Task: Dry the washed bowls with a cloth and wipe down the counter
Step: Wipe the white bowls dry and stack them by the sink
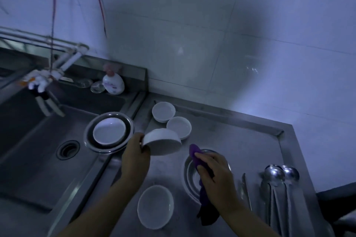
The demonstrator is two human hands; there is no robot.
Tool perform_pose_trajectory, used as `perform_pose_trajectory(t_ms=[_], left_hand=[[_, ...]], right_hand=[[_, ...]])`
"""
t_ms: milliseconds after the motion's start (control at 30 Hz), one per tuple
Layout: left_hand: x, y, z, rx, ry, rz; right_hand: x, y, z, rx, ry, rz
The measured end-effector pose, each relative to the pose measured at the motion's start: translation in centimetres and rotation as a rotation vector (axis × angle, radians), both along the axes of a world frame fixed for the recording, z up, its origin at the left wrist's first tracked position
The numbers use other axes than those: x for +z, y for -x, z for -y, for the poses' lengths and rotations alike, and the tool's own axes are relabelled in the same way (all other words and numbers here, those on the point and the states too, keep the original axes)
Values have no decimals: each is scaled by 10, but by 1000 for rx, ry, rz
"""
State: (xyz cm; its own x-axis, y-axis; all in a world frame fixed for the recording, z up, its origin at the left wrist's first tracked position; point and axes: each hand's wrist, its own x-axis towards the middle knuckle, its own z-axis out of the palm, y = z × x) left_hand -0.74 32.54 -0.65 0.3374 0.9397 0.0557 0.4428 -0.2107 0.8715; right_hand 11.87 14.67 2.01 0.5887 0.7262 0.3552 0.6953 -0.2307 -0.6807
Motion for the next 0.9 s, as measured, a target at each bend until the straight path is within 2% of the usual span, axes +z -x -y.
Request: perform_pose_trajectory(t_ms=[200, 533, 733, 900], left_hand=[[55, 36, 27, -82, -189, 108], [130, 86, 30, -141, -208, 167], [161, 96, 19, -103, -222, 229], [172, 98, 20, -94, -204, 321]], right_hand=[[23, 24, -29, 62, -151, 17], [74, 45, -54, 153, -329, -28], [117, 73, -64, 156, -532, 197], [140, 97, -77, 80, -376, 493]])
